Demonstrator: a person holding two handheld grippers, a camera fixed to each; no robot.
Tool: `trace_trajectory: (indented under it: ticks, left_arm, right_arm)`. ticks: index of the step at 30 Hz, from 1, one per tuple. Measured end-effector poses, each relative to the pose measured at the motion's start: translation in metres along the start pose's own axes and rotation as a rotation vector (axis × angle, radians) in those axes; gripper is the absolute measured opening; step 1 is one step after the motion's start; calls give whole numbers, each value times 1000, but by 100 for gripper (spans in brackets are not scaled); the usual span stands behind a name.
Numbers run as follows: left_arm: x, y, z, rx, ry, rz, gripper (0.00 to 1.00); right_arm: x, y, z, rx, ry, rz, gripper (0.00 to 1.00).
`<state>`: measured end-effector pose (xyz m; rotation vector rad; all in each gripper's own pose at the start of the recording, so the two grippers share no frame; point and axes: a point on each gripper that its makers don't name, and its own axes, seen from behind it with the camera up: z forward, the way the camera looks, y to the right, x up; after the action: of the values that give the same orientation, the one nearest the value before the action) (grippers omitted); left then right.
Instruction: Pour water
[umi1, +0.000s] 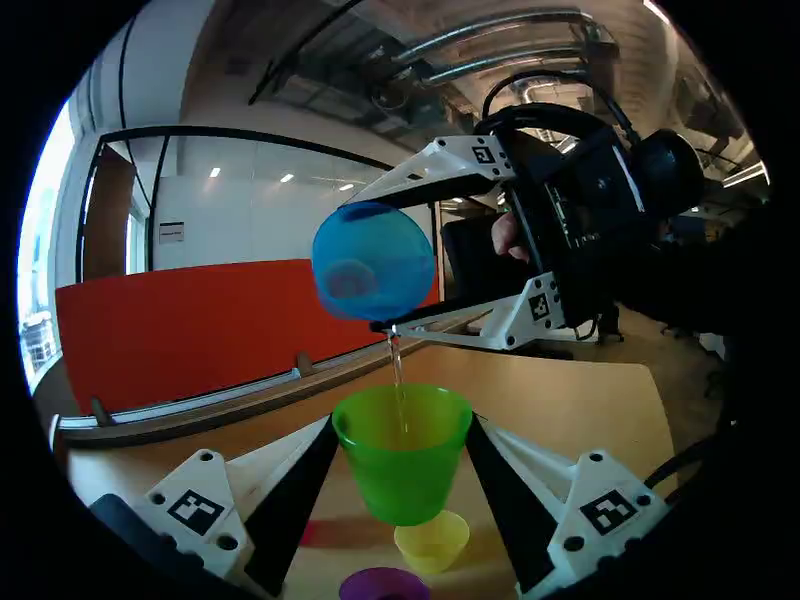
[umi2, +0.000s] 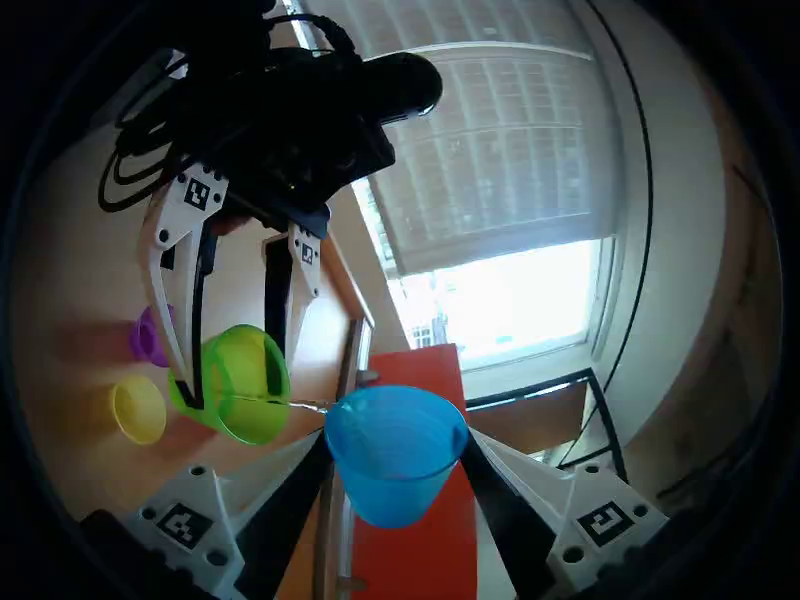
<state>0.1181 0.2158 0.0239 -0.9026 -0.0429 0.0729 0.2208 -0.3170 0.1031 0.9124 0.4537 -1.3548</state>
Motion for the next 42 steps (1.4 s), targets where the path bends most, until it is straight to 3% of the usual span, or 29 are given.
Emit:
trace_trajectory:
  ticks: [42]
  left_arm:
    - [2,0,-2,3,4,-1,88]
  right_arm:
    - [1,4,4,-16,-12,-85,91]
